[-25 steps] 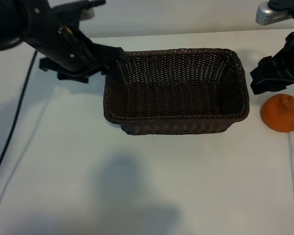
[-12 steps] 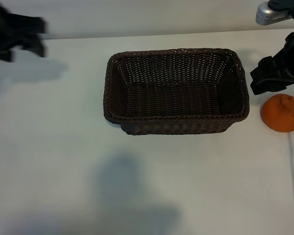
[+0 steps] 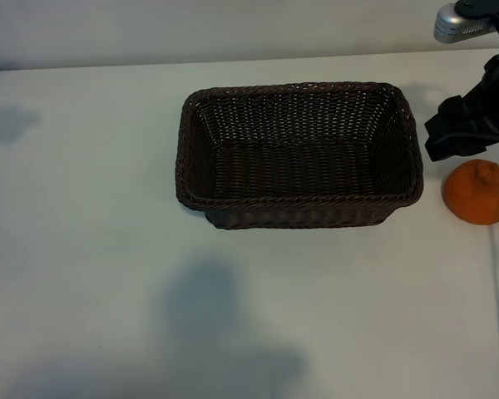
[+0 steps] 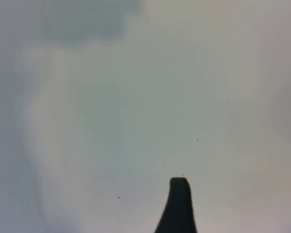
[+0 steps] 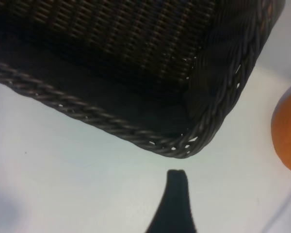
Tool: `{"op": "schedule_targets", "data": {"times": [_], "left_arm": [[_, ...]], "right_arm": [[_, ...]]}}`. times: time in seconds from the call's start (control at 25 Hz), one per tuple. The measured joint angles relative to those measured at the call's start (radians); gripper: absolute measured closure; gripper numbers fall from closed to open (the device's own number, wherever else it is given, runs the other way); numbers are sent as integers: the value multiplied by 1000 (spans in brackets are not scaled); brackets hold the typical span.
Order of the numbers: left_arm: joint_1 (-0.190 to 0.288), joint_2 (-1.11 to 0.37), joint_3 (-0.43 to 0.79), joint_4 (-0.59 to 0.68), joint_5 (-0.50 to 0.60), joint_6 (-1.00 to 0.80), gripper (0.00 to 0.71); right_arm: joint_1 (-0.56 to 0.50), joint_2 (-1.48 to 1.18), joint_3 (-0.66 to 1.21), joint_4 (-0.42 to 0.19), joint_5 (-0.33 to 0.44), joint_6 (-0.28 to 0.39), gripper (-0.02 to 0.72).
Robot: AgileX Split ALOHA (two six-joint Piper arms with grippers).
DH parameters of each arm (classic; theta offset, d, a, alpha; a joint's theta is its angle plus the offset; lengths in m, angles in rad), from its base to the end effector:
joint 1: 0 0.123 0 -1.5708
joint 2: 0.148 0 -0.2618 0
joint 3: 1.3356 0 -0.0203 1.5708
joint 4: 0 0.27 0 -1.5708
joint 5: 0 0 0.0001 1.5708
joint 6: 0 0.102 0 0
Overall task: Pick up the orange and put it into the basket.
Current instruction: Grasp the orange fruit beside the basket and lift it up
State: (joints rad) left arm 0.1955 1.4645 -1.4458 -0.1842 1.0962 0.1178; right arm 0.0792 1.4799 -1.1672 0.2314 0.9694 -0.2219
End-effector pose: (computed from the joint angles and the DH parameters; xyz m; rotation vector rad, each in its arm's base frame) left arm 0.3283 0.0481 0.3375 -0.1498 2.5710 -0.1270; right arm 0.3180 0.0446 0.2511 -0.2820 2.7271 0.2588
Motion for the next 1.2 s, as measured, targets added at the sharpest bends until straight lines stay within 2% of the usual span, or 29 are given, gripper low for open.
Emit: {"op": "schedule_targets", "data": {"times": [0.44,0.56,0.72,0.84,1.0,1.2], "left_arm": [[0,-419,30,-11,15,32,114],[0,-596,138,-13,-27,52,114],[0,-803,354,7,-155,60,114],[0,-954,503,47,-184,46,114],[-21,-1060,648,45,-182,21,114],[-53,-1096,693,8,-140,17,114]], "right_arm": [[0,0,0,0,2,0,108],[0,0,0,0,2,0,108],[0,0,0,0,2,0,108],[0,0,0,0,2,0,108],[0,0,0,0,2,0,108],[0,0,0,0,7,0,108]]}}
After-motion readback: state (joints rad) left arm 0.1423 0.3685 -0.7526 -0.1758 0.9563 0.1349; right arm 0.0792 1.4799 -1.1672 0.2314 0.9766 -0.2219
